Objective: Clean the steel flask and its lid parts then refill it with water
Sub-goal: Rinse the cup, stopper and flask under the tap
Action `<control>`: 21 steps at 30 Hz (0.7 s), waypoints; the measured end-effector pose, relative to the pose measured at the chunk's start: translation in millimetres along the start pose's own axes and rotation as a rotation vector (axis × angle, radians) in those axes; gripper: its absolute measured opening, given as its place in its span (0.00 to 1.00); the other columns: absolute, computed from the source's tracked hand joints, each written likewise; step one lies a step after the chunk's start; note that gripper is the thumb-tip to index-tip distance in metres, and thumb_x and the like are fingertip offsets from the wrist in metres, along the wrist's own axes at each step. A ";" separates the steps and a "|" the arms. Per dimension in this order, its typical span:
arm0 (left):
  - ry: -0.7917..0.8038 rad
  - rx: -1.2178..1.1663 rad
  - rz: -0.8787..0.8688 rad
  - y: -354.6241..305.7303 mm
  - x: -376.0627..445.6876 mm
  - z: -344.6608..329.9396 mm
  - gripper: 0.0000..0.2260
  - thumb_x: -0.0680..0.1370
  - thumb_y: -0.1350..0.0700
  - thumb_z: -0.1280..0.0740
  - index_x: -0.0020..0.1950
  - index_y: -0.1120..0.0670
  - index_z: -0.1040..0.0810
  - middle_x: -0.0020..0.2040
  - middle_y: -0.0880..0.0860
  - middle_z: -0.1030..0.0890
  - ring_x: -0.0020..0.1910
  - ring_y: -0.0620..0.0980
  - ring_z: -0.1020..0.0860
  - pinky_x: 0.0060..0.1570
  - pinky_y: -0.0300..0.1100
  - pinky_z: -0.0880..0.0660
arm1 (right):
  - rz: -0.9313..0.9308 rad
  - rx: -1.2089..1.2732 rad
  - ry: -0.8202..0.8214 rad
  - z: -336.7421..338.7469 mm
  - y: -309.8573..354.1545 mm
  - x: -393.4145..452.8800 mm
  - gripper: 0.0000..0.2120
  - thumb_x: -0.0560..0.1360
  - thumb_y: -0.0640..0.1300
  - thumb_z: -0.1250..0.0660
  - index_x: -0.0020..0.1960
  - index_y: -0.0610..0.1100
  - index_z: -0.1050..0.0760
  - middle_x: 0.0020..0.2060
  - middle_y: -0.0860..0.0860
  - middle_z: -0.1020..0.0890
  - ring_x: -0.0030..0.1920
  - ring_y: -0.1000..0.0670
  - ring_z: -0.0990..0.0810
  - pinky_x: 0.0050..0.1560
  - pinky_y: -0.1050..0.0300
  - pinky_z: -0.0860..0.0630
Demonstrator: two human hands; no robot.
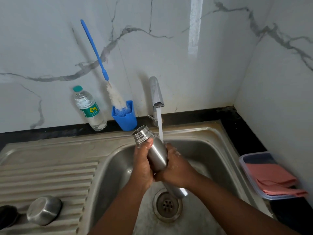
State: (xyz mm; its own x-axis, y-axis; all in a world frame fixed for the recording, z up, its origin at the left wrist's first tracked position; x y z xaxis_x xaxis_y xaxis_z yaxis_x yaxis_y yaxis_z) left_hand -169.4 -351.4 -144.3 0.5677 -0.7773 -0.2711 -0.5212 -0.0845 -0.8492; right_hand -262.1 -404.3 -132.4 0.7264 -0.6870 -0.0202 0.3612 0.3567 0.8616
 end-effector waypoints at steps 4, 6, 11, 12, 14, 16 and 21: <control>-0.022 0.058 -0.048 -7.5 6.8 -2.4 0.26 0.63 0.46 0.23 0.57 0.53 0.22 0.43 0.55 0.17 0.40 0.51 0.16 0.39 0.47 0.20 | -0.031 0.045 -0.010 -5.1 -23.3 -27.5 0.39 0.62 0.62 0.25 0.66 0.64 0.42 0.56 0.61 0.25 0.52 0.59 0.22 0.49 0.57 0.21; -0.038 0.008 0.004 -4.4 8.3 -1.2 0.23 0.66 0.45 0.25 0.55 0.54 0.22 0.40 0.55 0.17 0.37 0.50 0.17 0.38 0.47 0.19 | -0.099 0.096 -0.013 -9.8 -42.6 -47.6 0.37 0.61 0.62 0.25 0.64 0.68 0.41 0.56 0.61 0.24 0.53 0.61 0.22 0.51 0.57 0.21; -0.052 -0.131 0.255 25.2 3.3 5.8 0.24 0.72 0.39 0.31 0.58 0.56 0.22 0.42 0.59 0.16 0.39 0.55 0.17 0.46 0.51 0.20 | -0.233 0.275 -0.021 -6.8 -69.6 -77.0 0.35 0.56 0.54 0.20 0.59 0.63 0.30 0.50 0.57 0.19 0.48 0.57 0.19 0.51 0.48 0.20; -0.041 -0.166 0.285 32.6 1.1 5.0 0.24 0.72 0.38 0.32 0.58 0.56 0.21 0.44 0.60 0.16 0.40 0.56 0.17 0.47 0.52 0.21 | -0.254 0.288 -0.043 -2.1 -73.2 -80.8 0.37 0.54 0.54 0.19 0.59 0.64 0.30 0.49 0.56 0.19 0.47 0.55 0.18 0.49 0.47 0.19; -0.015 -0.246 0.322 44.7 -3.6 2.3 0.25 0.73 0.38 0.32 0.58 0.58 0.21 0.45 0.60 0.16 0.43 0.57 0.18 0.53 0.54 0.21 | -0.286 0.315 -0.083 9.7 -79.2 -87.7 0.43 0.50 0.51 0.18 0.61 0.65 0.32 0.50 0.53 0.21 0.45 0.50 0.17 0.41 0.48 0.18; 0.012 -0.305 0.367 54.4 -8.6 0.9 0.28 0.73 0.37 0.32 0.61 0.58 0.22 0.49 0.62 0.17 0.47 0.58 0.18 0.59 0.57 0.24 | -0.307 0.339 -0.123 27.3 -80.6 -93.1 0.47 0.51 0.44 0.16 0.64 0.60 0.33 0.52 0.49 0.22 0.44 0.48 0.17 0.37 0.49 0.18; 0.007 -0.251 0.641 88.0 -26.1 1.9 0.38 0.71 0.30 0.37 0.64 0.61 0.24 0.56 0.65 0.18 0.55 0.62 0.20 0.55 0.55 0.24 | -0.271 0.286 -0.244 88.5 -54.1 -90.4 0.39 0.56 0.46 0.16 0.61 0.59 0.31 0.54 0.52 0.21 0.50 0.53 0.19 0.48 0.53 0.19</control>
State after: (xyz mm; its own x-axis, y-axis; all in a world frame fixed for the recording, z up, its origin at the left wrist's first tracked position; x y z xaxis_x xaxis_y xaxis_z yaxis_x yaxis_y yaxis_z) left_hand -228.9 -337.4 -212.9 0.0947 -0.7261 -0.6810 -0.8852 0.2515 -0.3913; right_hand -399.0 -417.5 -132.3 0.4567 -0.8725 -0.1736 0.3182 -0.0220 0.9478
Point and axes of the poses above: each hand's wrist, its own x-axis towards the middle knuckle, its own z-axis out of the back of the hand, y = z × x, the point moved 8 cm from there along x, towards the middle knuckle
